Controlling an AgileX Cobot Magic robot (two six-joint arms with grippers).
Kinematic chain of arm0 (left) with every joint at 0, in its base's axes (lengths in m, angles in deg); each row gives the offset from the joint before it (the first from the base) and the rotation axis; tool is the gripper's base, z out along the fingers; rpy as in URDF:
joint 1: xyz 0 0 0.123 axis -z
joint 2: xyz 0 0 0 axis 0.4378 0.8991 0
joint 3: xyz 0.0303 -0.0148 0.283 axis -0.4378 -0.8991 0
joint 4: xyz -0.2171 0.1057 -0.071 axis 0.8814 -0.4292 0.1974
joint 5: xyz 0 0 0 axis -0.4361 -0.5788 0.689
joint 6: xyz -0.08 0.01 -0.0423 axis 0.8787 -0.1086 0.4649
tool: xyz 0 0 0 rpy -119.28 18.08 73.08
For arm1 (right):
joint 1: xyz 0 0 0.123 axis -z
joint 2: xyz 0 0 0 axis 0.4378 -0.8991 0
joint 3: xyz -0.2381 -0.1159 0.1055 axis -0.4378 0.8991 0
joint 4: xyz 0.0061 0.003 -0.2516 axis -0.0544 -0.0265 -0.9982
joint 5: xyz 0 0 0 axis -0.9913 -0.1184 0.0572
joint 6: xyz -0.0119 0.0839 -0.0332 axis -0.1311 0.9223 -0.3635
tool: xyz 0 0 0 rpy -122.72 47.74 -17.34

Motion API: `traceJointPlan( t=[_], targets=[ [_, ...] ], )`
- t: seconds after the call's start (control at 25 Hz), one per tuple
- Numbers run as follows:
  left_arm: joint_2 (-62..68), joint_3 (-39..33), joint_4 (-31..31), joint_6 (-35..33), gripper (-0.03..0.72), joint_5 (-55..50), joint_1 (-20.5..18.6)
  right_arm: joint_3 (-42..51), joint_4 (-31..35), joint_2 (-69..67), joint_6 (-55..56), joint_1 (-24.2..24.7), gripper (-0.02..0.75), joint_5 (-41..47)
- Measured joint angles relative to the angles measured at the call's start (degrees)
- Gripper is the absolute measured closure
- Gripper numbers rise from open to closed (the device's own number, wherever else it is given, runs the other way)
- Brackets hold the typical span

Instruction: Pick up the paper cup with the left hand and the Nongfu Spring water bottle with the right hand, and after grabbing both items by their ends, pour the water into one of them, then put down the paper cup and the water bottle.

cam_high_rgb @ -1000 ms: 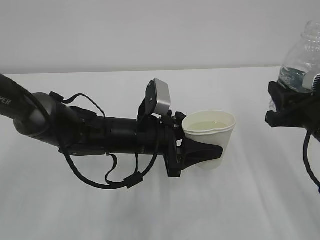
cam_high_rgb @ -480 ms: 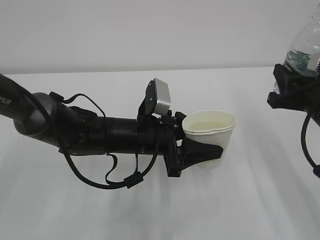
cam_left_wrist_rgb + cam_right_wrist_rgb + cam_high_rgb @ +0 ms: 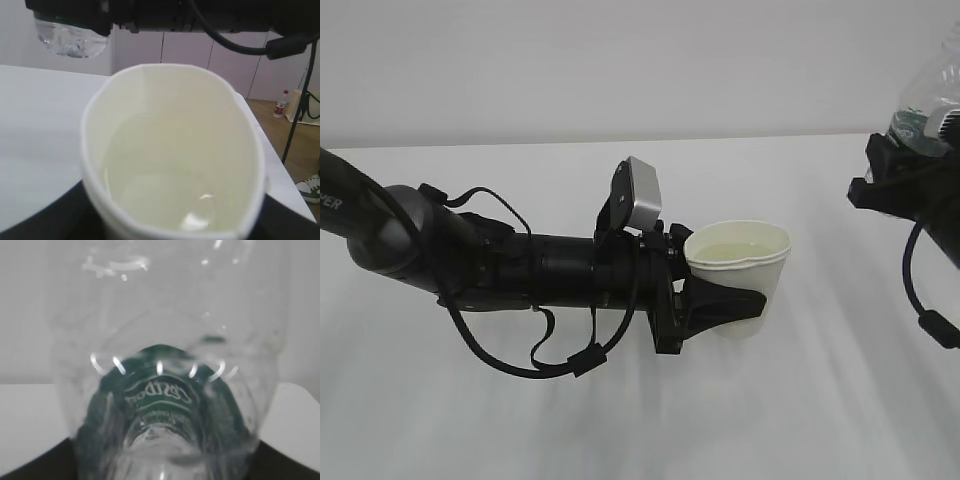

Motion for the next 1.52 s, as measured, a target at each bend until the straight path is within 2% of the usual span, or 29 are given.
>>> traceJointPlan(
  t=[1.52],
  targets=[
    [0.0, 0.0, 0.2, 0.0, 0.263, 0.0, 0.0, -15.8, -1.9, -21.5, 4.5, 0.0, 0.384, 0.0]
  ],
)
